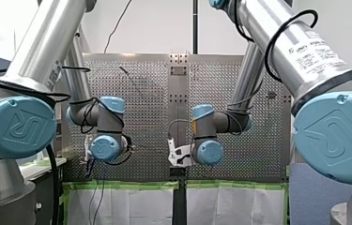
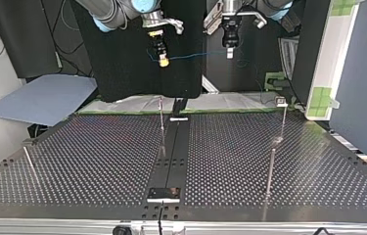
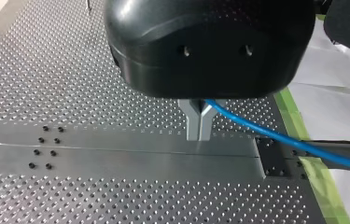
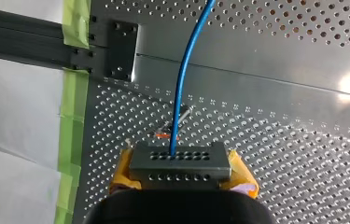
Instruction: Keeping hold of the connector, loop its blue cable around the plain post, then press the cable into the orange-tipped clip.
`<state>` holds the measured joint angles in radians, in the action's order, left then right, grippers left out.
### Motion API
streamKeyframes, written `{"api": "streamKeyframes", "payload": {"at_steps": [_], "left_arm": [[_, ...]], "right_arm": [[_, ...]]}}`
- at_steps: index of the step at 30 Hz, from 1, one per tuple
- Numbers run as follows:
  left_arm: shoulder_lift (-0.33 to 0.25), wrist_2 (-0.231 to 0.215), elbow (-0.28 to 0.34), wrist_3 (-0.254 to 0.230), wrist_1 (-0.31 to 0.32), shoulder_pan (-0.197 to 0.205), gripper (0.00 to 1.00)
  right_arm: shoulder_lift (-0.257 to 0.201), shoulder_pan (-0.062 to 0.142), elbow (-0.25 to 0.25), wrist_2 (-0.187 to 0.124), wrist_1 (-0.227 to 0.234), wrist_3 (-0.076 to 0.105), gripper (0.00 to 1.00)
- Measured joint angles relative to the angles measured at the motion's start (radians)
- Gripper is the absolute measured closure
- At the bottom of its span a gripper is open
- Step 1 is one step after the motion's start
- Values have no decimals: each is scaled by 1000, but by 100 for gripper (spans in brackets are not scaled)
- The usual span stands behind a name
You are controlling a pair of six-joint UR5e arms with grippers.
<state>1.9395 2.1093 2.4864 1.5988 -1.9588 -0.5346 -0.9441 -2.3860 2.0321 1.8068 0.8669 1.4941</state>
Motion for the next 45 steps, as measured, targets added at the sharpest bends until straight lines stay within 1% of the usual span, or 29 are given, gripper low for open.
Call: {"api": "streamKeyframes", "payload": {"at_steps": [4, 5, 7, 11, 13, 14, 17, 19, 21, 27, 31, 38, 43, 45], "left_arm": [[-24, 2, -14, 30, -23, 5, 100], [-32, 2, -16, 38, -30, 5, 100], [-52, 4, -25, 50, -49, 8, 100], [-85, 15, -49, 56, -82, 13, 100], [-102, 28, -65, 56, -99, 15, 100], [-110, 34, -73, 56, -107, 16, 100], [-138, 60, -100, 54, -134, 21, 100], [-158, 79, -120, 55, -155, 26, 100], [-180, 92, -142, 64, -178, 31, 100], [-246, 124, -207, 115, -243, 48, 100], [-284, 140, -245, 136, -281, 59, 100], [-348, 147, -310, 145, -345, 77, 100], [-394, 160, -356, 145, -391, 92, 100], [-412, 166, -374, 145, -409, 99, 100]], "right_arm": [[-28, -3, -16, 8, -28, 25, 100], [-39, -4, -18, 7, -38, 35, 100], [-54, -4, -20, 2, -53, 50, 100], [-89, 4, -33, -26, -89, 86, 100], [-105, 9, -45, -41, -105, 102, 100], [-117, 11, -55, -52, -116, 113, 100], [-145, 18, -81, -73, -144, 140, 100], [-162, 21, -98, -78, -162, 150, 100], [-181, 25, -117, -81, -181, 153, 100], [-237, 33, -174, -85, -237, 142, 100], [-277, 39, -213, -86, -276, 137, 100], [-344, 52, -280, -91, -338, 130, 100], [-390, 58, -308, -97, -351, 127, 100], [-409, 67, -322, -108, -363, 121, 100]]}}
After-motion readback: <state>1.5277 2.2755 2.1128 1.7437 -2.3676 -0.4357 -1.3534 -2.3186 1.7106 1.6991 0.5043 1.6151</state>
